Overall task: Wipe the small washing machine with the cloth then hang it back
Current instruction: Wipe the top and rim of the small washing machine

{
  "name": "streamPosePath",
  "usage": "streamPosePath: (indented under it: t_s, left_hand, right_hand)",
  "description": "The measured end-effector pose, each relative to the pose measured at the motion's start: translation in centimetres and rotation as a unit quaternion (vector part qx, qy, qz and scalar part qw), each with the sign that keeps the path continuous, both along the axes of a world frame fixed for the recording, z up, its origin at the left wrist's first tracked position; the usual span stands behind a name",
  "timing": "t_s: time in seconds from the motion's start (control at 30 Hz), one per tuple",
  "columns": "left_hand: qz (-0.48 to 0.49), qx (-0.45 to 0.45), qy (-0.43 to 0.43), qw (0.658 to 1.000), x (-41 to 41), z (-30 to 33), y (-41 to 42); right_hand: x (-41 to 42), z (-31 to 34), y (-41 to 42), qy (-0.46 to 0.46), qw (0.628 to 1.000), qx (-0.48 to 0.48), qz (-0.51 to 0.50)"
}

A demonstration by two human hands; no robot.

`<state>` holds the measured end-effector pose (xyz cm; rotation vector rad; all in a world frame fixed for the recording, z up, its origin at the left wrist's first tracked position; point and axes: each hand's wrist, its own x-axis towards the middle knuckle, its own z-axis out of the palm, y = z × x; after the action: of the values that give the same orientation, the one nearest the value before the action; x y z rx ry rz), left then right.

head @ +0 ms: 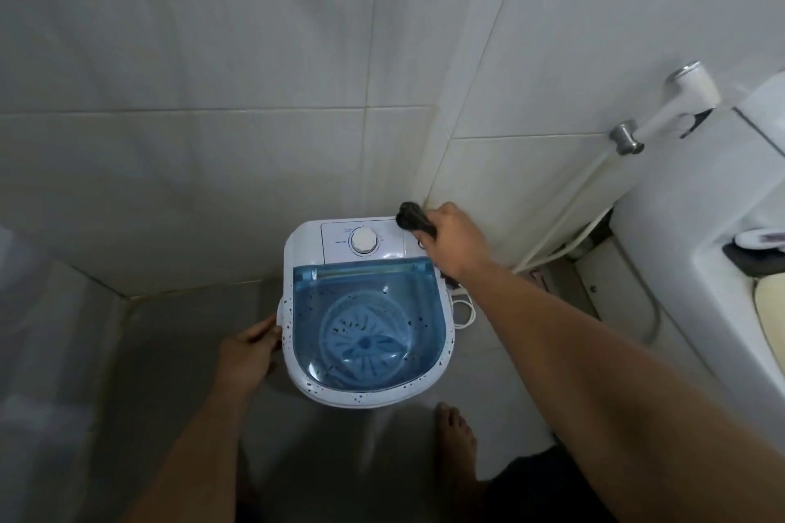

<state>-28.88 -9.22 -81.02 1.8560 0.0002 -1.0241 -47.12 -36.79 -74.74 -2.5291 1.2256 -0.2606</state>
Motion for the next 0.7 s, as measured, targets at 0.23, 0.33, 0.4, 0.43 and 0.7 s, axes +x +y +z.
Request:
streamPosePath:
  t_s: [0.23,0.33,0.4,0.43,0.7]
  left_hand:
    - [0.006,0.0,0.012,1.0,0.2,0.0,-0.3]
    - [0.002,-0.005,0.014,1.0,0.1,0.2,-0.2]
    - [0.001,-0.006,0.013,1.0,0.1,0.2,-0.2]
    - [-0.002,-0.006,0.013,1.0,0.2,0.1,-0.1]
    - [-0.005,-0.009,0.016,1.0,0.8,-0.7,-0.3]
  right_hand:
    - [-1.6,-1.9,5.8,0.014,0.979,-0.01,0.203]
    - [-1.0,-1.0,1.9,-0.019,0.994,0.007,0.107]
    - [-0.7,-1.1,0.0,-0.014,1.0,-0.007,-0.008]
    - [-0.6,-1.4,0.2,-0.004,0.999,-0.012,-0.046]
    - [-1.7,-0.8,3.1,-0.068,0.985,0.078,0.138]
